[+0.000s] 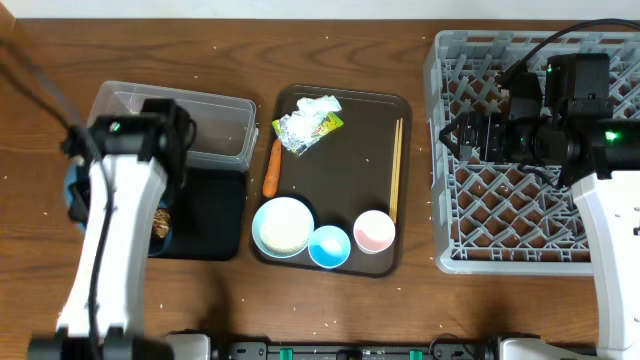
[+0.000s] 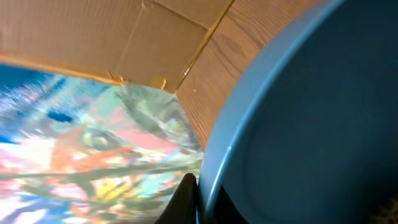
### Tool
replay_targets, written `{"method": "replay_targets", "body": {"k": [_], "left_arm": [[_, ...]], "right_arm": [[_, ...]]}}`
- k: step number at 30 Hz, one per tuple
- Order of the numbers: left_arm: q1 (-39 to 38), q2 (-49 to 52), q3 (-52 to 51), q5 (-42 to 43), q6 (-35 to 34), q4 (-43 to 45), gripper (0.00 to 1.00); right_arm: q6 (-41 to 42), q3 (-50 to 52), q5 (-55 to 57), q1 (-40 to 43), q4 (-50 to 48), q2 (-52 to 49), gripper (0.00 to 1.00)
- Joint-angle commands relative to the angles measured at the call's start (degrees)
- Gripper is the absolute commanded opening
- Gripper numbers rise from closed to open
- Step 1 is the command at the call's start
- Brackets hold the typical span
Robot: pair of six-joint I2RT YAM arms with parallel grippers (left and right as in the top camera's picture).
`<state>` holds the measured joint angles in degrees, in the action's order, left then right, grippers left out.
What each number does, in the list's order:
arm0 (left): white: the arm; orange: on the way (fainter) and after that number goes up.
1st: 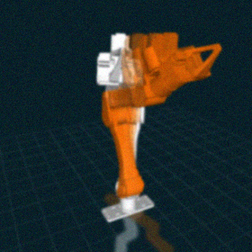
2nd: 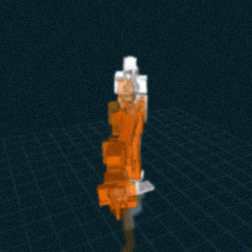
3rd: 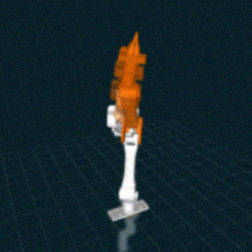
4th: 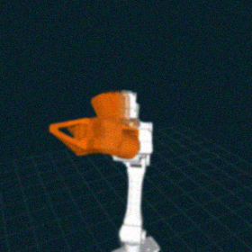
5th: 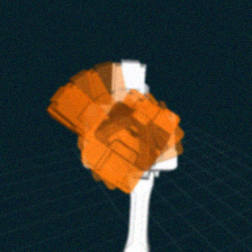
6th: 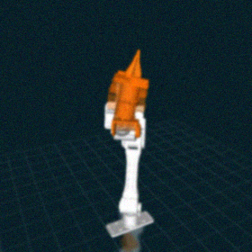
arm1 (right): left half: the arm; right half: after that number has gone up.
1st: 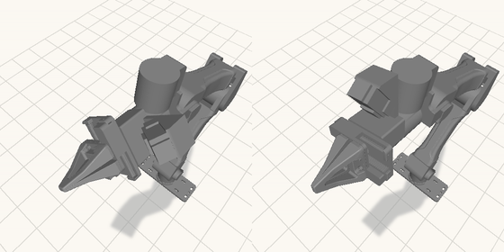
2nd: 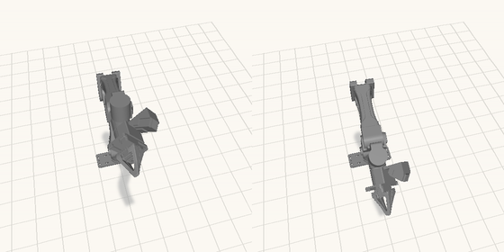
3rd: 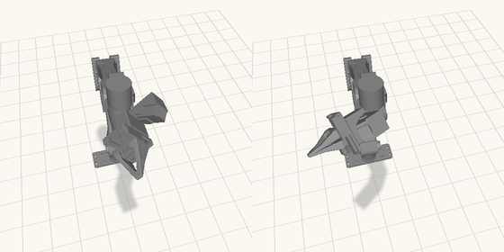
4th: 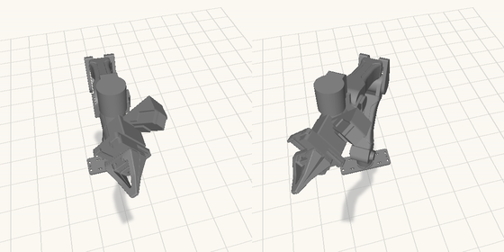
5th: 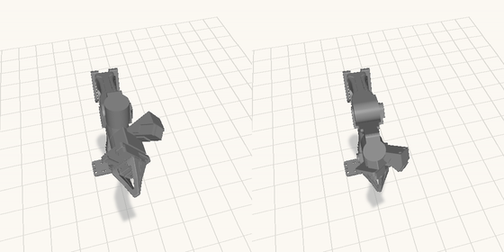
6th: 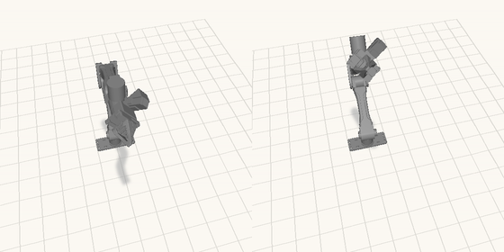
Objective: Sort waste into correct bins and load items into the dishwasher rack
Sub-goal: 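Tilt the blue plate over the black tray to dump the food scrap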
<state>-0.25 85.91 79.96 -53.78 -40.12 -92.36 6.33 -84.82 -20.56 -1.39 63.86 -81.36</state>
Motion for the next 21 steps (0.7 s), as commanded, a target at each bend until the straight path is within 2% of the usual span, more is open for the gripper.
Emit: {"method": "replay_targets", "body": {"k": [1,6,10,17,21], "left_arm": [[-0.7,3.6,-0.2,-6.2,-2.0,-3.4,0.06],[-2.6,8.9,-0.2,-11.4,-2.2,-1.7,0.06],[-4.7,8.7,-0.2,-15.0,-4.7,-3.4,0.06],[-9.2,6.4,-0.2,-12.9,-5.6,-4.5,0.06],[-11.7,6.4,-0.2,-16.3,-5.6,-4.5,0.06]], "right_arm": [[0.1,-1.3,0.2,0.2,0.2,0.5,0.99],[0.1,-1.3,0.2,0.2,0.2,0.5,0.99],[0.1,-1.3,0.2,0.2,0.3,0.5,0.99],[0.1,-1.3,0.2,0.2,0.0,0.5,0.99],[0.1,-1.3,0.2,0.2,0.1,0.5,0.99]]}}
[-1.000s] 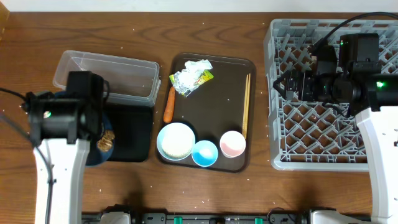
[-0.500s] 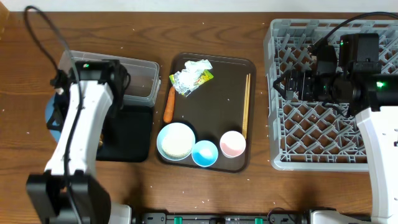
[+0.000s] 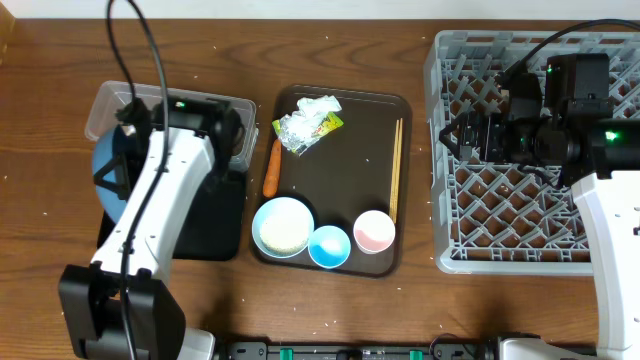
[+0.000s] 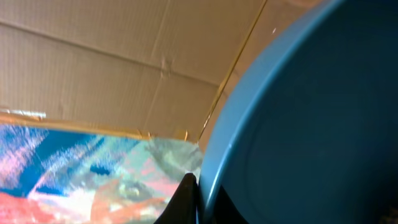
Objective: Sort waste into correct bins and load items into the dishwasher rack
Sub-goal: 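Tilt the blue plate over the black tray to dump the food scrap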
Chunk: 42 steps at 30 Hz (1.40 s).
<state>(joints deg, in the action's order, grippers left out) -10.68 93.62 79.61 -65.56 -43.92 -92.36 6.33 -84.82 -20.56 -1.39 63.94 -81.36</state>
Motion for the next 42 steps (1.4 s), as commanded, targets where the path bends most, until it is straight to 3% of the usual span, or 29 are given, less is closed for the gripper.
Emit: {"method": "replay_targets", "body": {"k": [1,9,17,25,31,39,42], "left_arm": [[-1.6,-1.3,0.2,-5.2,-1.8,-4.5,0.06],[-1.8,-2.5,0.2,-7.7,0.1,-3.8,0.06],[-7.3,-2.8,0.1,-8.8,0.1,-4.5,0.06],[-4.6,-3.1,-2.3,-7.4,0.4,-4.5,0.06],[-6.7,-3.3,-2.2,-13.6,4.3,-1.0,0.06],[-8.3,-3.4,-2.2,-11.7,3.9,-2.9,0.06],[-7.5,-3.5,-2.2,-11.6,0.5,-4.5,0.06]], "right_arm": [[0.1,-1.3,0.2,0.2,0.1,0.5,0.99],[0.1,-1.3,0.2,0.2,0.0,0.5,0.99],[0.0,-1.3,0.2,0.2,-0.2,0.5,0.99],[0.1,-1.3,0.2,0.2,0.2,0.5,0.99],[0.1,-1.3,0.2,0.2,-0.3,0.5,0.99],[0.1,-1.3,0.2,0.2,0.1,0.5,0.99],[0.0,-1.3,0.2,0.2,0.4,0.5,0.99]]}}
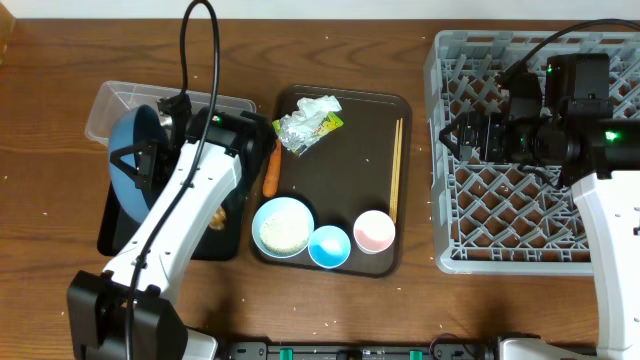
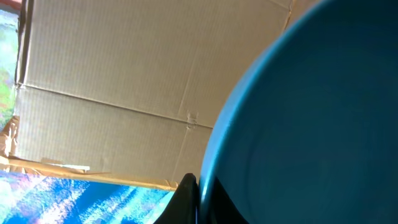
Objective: Sort waste into correct bins and load items into the dishwasher rack
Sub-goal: 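Tilt the blue plate over the black tray to dump the food scrap, then lift the blue plate and hand it to the right gripper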
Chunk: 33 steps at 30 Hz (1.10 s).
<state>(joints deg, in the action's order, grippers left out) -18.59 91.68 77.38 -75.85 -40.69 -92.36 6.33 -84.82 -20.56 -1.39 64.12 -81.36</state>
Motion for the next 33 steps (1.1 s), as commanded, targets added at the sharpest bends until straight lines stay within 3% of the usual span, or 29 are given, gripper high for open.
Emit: {"method": "replay_targets", "body": {"k": [1,7,10,13,18,21,25,28,33], "left_arm": [[0.5,-1.8,0.0,-1.2,-2.7,-4.5,0.06],[-3.5,-5.1,5.1,5.4,-2.7,-4.0,0.06],[-7.5,-7.5,9.7,12.5,-2.6,-1.9,0.06],[-10.8,-9.9,12.2,24.3,1.5,5.2,0.06],[-13.6,-13.1,12.3,51.1,11.8,22.8,0.06],[-13.6,-12.8,12.2,66.0,14.4,32.3,0.06],[-13.6,-11.5,12.2,72.9,14.6,39.9,0.06],[-13.6,-11.0,12.2,74.5,15.1,42.9,0.06],[-13.7,-11.0,12.2,83.3,15.6,47.3,0.06]], "right_arm": [[0.0,-1.3,0.2,0.2,0.2,0.5,0.99],[0.1,-1.3,0.2,0.2,0.0,0.5,0.99],[0.0,-1.3,0.1,0.2,-0.3,0.5,0.99],[0.0,-1.3,0.2,0.2,-0.5,0.5,0.99],[0.0,-1.3,-0.7,0.2,-1.0,0.5,0.99],[-0.3,-1.3,-7.6,0.2,-3.0,0.5,0.92],[-7.6,-1.3,-22.1,-0.2,-5.2,0.5,0.92],[-10.9,-1.3,-25.1,-1.3,-5.8,0.5,0.93],[-9.5,-1.3,-20.0,-3.7,-7.2,0.1,0.73]]}}
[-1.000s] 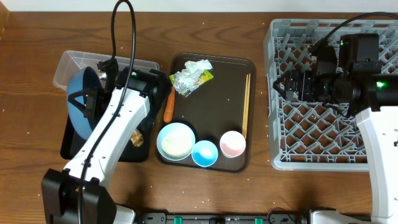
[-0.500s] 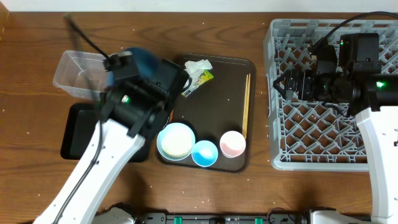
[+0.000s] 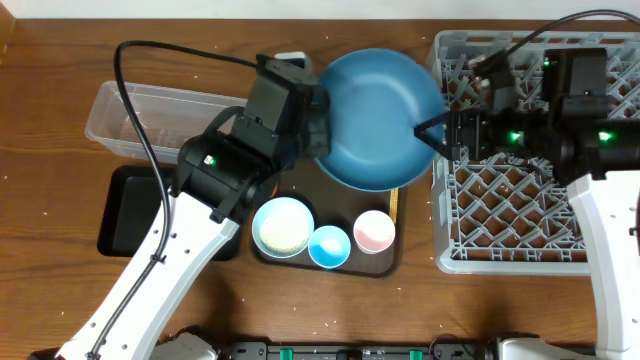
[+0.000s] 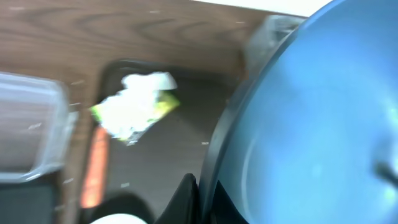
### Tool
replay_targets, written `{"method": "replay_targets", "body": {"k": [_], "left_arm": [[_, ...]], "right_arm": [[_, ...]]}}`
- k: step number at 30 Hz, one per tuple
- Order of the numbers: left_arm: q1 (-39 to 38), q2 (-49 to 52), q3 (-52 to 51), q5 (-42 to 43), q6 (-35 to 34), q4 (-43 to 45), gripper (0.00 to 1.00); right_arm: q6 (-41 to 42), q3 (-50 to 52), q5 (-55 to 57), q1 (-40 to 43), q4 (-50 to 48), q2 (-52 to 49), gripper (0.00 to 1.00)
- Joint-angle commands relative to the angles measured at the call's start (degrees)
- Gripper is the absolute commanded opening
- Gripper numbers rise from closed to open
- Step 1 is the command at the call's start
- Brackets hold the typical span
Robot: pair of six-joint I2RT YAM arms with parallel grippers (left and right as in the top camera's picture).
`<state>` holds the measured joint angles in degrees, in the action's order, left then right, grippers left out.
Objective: Sort waste into correct bins and load items into the dishwasher rack
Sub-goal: 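Lift the blue plate and hand it to the right gripper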
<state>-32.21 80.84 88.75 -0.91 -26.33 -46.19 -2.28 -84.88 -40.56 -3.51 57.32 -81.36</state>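
Observation:
A large blue plate [image 3: 378,118] hangs tilted over the far end of the brown tray [image 3: 392,262]. My left gripper [image 3: 318,122] is shut on its left rim. In the left wrist view the plate [image 4: 311,124] fills the right side, its rim pinched at my left gripper [image 4: 200,200]. My right gripper [image 3: 433,137] is open at the plate's right rim, over the left edge of the grey dish rack [image 3: 530,215]. Below the plate lie a crumpled wrapper [image 4: 134,106] and a carrot [image 4: 93,168].
On the tray's near end stand a white bowl of rice [image 3: 283,226], a blue bowl [image 3: 329,246] and a pink bowl [image 3: 374,231], with chopsticks [image 3: 397,203] partly under the plate. A clear container [image 3: 140,118] and a black bin [image 3: 125,212] sit at the left.
My left gripper has carried the blue plate from over the black bin at the left to over the tray's far end, next to the rack. My right gripper has shifted left to the plate's rim.
My left gripper held the blue plate low at the far left by the black bin. Then the plate stood tilted over the bin and the clear container, with scraps showing in the bin. Now the plate is beside the rack, between both grippers.

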Motion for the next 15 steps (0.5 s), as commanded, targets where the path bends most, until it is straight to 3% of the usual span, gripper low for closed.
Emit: {"method": "replay_targets", "body": {"k": [1,3,5,6,9,11,13,15], "left_arm": [[0.0,-0.1,0.9,9.6,1.2,1.4,0.06],[0.0,-0.1,0.9,10.2,1.2,1.6,0.06],[0.0,-0.1,0.9,10.6,1.2,1.6,0.06],[0.0,-0.1,0.9,10.8,1.2,1.8,0.06],[0.0,-0.1,0.9,10.8,1.2,2.3,0.08],[0.0,-0.1,0.9,10.5,1.2,2.6,0.33],[0.0,-0.2,0.9,9.6,1.6,2.6,0.51],[0.0,-0.4,0.9,9.0,3.7,2.6,0.86]], "right_arm": [[-0.1,-1.2,1.9,-2.0,-0.6,0.0,0.59],[0.5,-1.2,3.1,-2.4,-1.2,0.0,0.37],[0.5,-1.2,3.1,-2.5,-2.1,0.0,0.07],[0.5,-1.2,3.3,-2.5,-2.6,0.0,0.01],[1.7,-1.3,6.9,-1.9,-3.0,0.2,0.01],[4.2,-1.3,13.3,-1.2,-2.9,0.6,0.01],[8.0,-1.3,23.6,-0.5,-3.0,1.3,0.01],[13.4,-1.3,38.4,0.3,-2.9,2.1,0.01]]}}
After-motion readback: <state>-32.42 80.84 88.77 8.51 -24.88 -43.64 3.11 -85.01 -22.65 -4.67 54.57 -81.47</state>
